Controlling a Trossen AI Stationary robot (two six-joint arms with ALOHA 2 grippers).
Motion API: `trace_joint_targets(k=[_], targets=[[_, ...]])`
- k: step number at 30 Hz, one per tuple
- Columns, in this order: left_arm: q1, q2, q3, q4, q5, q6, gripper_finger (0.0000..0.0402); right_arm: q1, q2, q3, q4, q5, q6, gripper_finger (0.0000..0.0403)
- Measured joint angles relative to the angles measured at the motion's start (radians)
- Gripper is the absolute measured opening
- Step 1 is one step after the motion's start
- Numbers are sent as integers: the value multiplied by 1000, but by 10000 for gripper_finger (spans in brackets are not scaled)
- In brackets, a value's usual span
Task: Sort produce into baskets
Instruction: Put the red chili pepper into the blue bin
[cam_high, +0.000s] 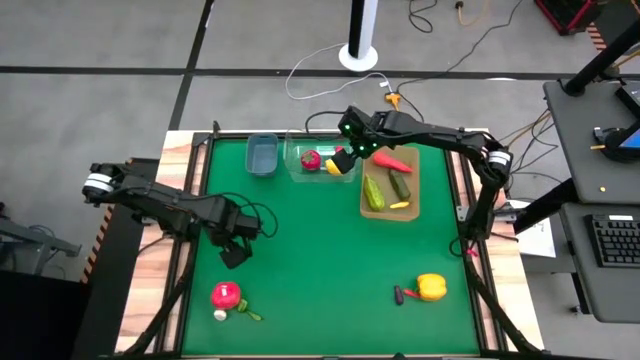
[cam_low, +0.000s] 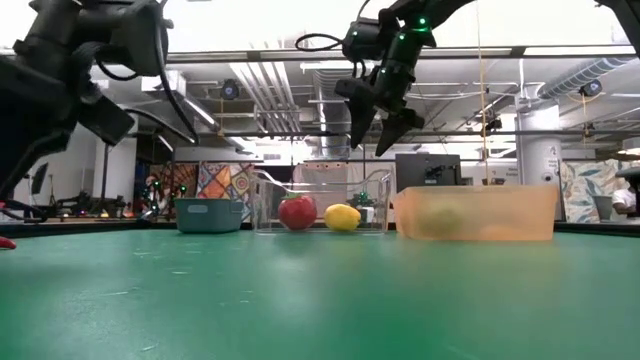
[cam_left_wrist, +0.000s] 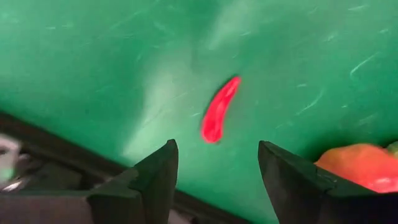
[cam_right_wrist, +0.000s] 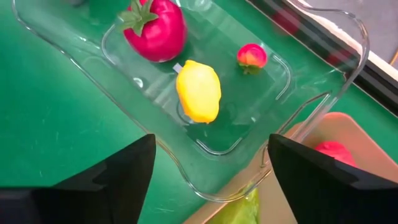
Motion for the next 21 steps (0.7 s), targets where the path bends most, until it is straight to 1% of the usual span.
trace_joint_targets(k=[5,9,15,18,21], targets=[[-29,14,-42,98,1,-27,204,0,0,-1,0,0,0,308],[-43,39,-73,134,7,-55,203,0,0,-1,0,0,0,304],[-44,84,-128,217,14,-70,186,0,0,-1,3,0,0,304],[-44,113,-133,221,15,-70,161,0,0,-1,4,0,0,306],[-44,132,-122,219,14,-68,109,0,0,-1,4,0,0,304]])
